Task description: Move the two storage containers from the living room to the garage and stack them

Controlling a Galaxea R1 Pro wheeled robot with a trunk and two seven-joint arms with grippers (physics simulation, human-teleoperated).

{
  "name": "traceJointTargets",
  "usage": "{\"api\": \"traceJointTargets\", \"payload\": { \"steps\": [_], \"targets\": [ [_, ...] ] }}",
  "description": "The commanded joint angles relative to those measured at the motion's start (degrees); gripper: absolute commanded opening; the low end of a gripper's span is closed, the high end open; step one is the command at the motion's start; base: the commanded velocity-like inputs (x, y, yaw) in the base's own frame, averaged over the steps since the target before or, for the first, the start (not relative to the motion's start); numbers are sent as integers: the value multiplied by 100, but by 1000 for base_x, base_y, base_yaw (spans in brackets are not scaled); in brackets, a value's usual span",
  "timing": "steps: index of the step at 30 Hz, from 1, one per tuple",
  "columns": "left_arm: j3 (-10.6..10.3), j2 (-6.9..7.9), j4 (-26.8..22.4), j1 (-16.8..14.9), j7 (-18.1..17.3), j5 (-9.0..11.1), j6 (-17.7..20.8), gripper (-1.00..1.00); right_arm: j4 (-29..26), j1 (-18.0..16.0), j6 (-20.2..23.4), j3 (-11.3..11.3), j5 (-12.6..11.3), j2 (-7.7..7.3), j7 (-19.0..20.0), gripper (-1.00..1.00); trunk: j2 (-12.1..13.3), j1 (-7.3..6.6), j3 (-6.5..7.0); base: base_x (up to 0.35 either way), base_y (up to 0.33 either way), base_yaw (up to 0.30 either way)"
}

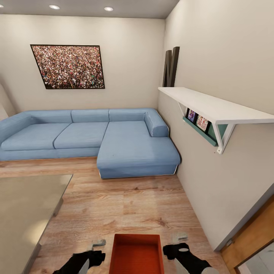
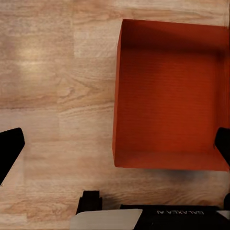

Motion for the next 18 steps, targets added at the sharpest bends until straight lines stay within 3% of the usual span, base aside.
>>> {"api": "traceJointTargets", "payload": {
  "steps": [1, 9, 18],
  "targets": [
    [1, -5, -1, -72, 16, 32, 41, 100, -11, -53, 37, 45, -47, -1, -51, 100, -5, 1, -8, 0, 0, 0],
    [0, -5, 33, -218, 18, 5, 50, 100, -13, -240, -146, 43, -660, -51, -247, 100, -5, 1, -8, 0, 0, 0],
    [-18, 6, -182, -215, -54, -5, 57, 100, -91, -240, -121, 57, -646, 19, -220, 100, -5, 1, -8, 0, 0, 0]
  ]
}}
